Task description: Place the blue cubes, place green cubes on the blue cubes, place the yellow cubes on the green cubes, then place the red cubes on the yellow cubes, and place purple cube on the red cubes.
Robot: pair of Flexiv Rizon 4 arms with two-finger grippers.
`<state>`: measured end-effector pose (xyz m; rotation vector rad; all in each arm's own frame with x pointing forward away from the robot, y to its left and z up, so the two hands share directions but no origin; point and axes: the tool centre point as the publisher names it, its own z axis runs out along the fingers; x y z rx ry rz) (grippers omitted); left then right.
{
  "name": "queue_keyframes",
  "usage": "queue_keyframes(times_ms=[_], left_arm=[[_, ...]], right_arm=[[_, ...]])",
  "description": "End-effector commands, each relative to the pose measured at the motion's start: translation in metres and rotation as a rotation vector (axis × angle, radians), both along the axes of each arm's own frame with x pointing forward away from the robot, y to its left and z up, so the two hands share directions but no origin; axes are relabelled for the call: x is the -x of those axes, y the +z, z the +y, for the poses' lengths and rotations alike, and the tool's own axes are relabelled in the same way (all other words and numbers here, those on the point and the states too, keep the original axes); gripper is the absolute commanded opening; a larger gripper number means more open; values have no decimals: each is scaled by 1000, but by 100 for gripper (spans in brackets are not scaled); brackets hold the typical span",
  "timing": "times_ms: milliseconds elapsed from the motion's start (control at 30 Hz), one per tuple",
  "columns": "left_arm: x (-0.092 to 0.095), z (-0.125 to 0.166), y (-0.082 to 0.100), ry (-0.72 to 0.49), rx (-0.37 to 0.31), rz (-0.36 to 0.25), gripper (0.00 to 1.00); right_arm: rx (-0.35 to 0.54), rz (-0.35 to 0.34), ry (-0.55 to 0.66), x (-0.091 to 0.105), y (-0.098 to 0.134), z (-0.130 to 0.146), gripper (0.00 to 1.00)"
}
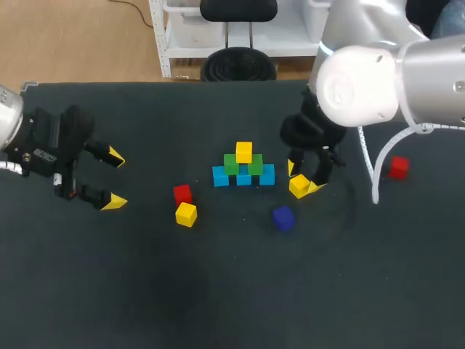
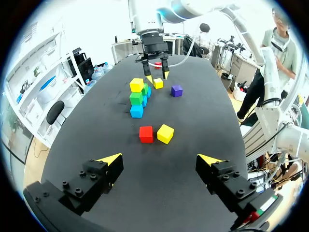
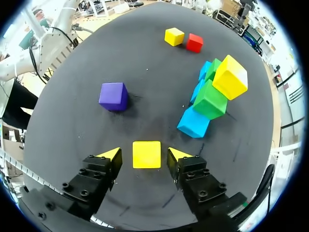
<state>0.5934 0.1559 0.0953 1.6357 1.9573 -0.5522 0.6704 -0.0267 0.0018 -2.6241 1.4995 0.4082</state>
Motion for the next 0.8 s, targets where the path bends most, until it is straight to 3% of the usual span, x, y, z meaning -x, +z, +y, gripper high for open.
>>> queue_keyframes(times_ms=[33, 400, 800], left_arm=[[-1, 1, -1, -2, 2, -1, 100], [-1, 1, -1, -2, 2, -1, 100], [-1, 1, -1, -2, 2, -1, 100]], right_arm=[[1, 6, 4, -2, -2, 2, 60], [13, 15, 6, -1, -6, 3, 51], [24, 17, -1, -3, -12, 2, 49]])
